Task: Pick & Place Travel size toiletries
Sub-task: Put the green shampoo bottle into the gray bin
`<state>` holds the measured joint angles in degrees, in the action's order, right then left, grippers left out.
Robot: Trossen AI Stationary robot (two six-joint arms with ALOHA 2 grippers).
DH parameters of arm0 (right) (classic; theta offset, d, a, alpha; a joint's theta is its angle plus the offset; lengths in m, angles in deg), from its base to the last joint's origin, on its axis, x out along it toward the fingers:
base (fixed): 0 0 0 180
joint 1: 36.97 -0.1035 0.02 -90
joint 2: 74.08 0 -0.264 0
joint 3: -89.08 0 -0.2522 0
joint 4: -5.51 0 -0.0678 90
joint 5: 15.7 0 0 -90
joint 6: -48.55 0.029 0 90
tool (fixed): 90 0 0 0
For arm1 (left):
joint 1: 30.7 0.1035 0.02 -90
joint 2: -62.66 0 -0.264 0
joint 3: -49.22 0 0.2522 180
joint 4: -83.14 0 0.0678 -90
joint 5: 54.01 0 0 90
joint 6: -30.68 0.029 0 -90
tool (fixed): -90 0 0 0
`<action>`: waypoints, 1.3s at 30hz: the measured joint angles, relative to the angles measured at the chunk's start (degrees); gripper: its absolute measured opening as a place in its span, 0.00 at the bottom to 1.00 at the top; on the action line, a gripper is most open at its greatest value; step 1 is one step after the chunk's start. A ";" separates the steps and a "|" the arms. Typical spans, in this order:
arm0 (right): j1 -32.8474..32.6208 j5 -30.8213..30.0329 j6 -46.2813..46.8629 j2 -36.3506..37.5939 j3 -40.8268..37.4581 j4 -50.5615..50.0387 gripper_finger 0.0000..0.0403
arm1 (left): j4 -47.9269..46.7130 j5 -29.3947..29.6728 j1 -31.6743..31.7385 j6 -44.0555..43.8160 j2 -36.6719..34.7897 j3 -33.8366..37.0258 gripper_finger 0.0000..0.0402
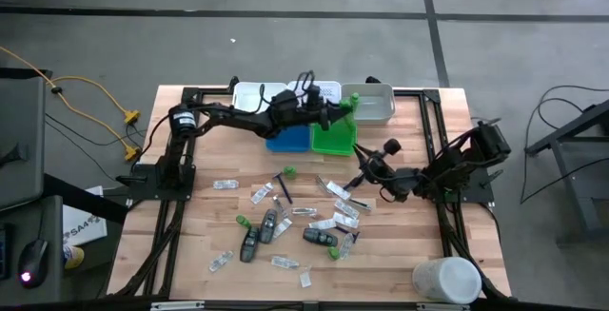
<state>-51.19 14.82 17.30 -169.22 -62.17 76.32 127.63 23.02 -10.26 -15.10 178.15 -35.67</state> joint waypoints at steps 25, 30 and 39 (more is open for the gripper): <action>17.94 27.02 -24.50 14.10 1.38 -0.31 0.01 | 11.75 -10.74 7.09 -8.02 0.08 0.11 0.27; 17.86 30.71 -31.40 15.45 1.40 -0.62 0.03 | 16.28 -10.91 6.94 -8.97 -0.04 0.09 0.27; 21.27 38.51 -32.94 15.37 1.55 -0.93 0.36 | 20.27 -10.69 6.96 -8.61 0.02 0.09 0.27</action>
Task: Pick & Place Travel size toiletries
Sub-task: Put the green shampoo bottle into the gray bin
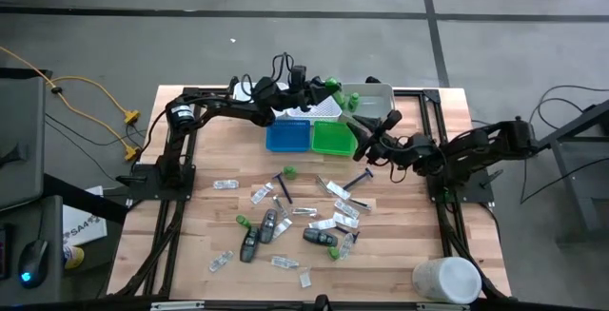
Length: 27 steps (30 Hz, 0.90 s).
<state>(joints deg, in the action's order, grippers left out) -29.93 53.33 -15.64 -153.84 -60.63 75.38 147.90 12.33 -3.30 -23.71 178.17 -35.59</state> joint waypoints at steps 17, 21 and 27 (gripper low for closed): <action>5.51 5.99 0.87 -0.37 8.43 -7.32 0.59 | 3.16 0.31 -0.09 0.07 0.00 -0.02 0.27; 5.52 6.06 -1.78 -0.46 10.03 -7.60 0.55 | 4.20 0.39 -0.11 -1.08 0.00 -0.02 0.27; 6.49 6.27 -5.59 -0.48 12.81 -9.51 0.50 | 8.09 0.92 -0.44 -1.55 0.02 -0.04 0.27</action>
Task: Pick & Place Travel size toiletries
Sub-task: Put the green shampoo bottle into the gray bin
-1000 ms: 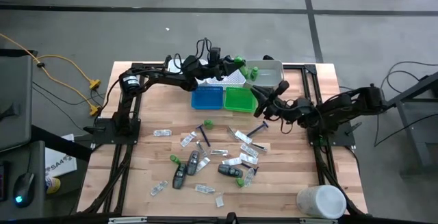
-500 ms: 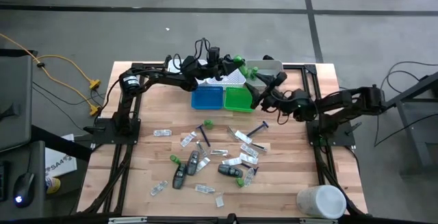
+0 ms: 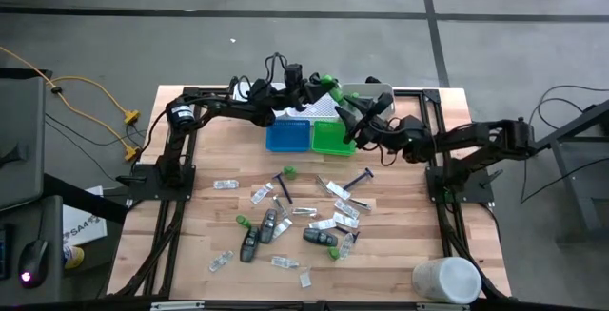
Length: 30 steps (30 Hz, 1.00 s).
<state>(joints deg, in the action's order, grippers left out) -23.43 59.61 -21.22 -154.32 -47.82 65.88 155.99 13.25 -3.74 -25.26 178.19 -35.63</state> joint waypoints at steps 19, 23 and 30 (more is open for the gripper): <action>1.27 1.42 -6.09 0.02 2.74 -0.07 0.46 | 0.89 -0.68 -0.83 0.10 -0.02 -2.40 0.27; 1.27 1.03 -6.87 0.00 2.72 0.05 0.36 | 0.82 -0.28 -0.87 0.09 -0.02 -2.40 0.27; 1.53 1.18 -6.75 0.00 2.72 0.37 0.27 | 0.80 -0.03 -1.14 0.09 -0.02 -2.40 0.27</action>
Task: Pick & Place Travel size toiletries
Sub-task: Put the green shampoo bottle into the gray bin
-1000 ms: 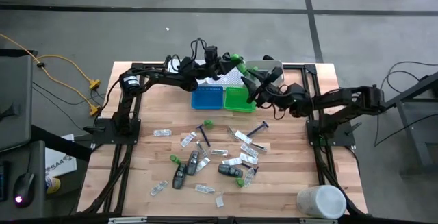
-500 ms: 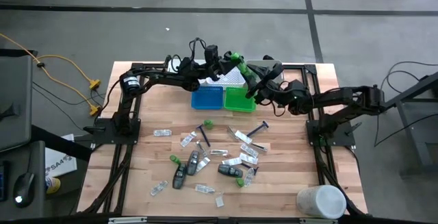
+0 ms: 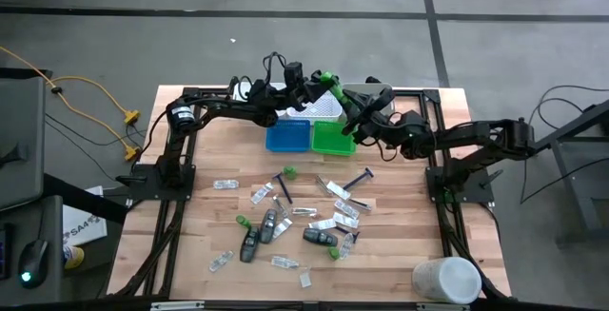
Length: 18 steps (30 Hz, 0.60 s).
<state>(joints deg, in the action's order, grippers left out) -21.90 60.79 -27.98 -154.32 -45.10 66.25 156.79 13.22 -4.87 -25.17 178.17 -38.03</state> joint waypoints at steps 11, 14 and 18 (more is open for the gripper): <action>0.00 -0.09 0.43 0.04 -0.06 -0.48 0.26 | -0.52 -1.17 0.00 -0.08 0.00 0.00 0.37; -0.02 0.10 0.45 0.04 -0.07 -0.78 0.25 | -1.09 -2.69 -0.02 0.07 0.00 0.02 0.41; -0.02 0.12 0.45 0.04 -0.07 -0.79 0.24 | -1.87 -3.76 0.00 0.33 0.00 0.04 0.45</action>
<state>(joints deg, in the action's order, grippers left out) -21.92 60.91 -27.53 -154.28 -45.17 65.46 154.92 9.46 -4.87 -24.84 178.17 -37.99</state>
